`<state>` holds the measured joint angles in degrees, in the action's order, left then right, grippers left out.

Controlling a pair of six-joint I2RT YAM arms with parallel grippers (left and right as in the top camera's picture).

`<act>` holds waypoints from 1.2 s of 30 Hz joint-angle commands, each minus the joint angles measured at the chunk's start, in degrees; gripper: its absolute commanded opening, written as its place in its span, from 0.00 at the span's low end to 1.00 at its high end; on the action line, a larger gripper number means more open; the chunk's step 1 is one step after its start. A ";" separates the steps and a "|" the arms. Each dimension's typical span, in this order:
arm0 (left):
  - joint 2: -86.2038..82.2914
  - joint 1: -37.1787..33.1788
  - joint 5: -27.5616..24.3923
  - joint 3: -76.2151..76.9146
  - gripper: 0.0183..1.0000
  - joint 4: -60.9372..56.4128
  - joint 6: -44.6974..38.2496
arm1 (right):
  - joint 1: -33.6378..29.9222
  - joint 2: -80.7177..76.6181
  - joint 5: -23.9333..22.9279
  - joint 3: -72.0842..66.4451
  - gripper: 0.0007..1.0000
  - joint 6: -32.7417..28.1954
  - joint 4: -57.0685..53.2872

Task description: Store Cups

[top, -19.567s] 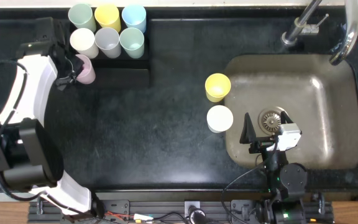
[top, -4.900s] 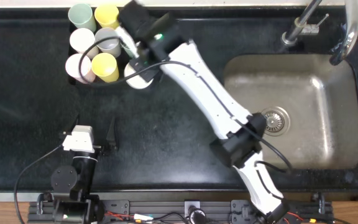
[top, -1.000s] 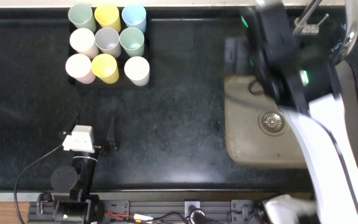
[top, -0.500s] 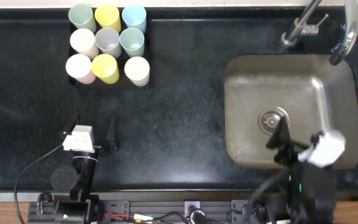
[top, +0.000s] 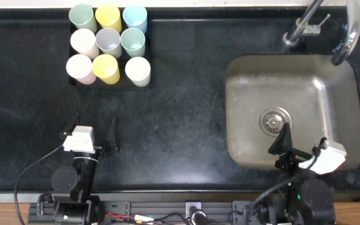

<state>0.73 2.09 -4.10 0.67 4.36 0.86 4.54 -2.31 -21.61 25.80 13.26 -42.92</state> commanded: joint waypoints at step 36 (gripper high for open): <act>-0.57 -0.52 -0.28 -0.20 1.00 0.07 -1.07 | -4.07 2.12 -0.50 -25.55 1.00 -0.44 40.44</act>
<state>0.73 2.09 -4.10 0.67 4.36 0.86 0.14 -0.84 -21.82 1.04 13.19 -2.74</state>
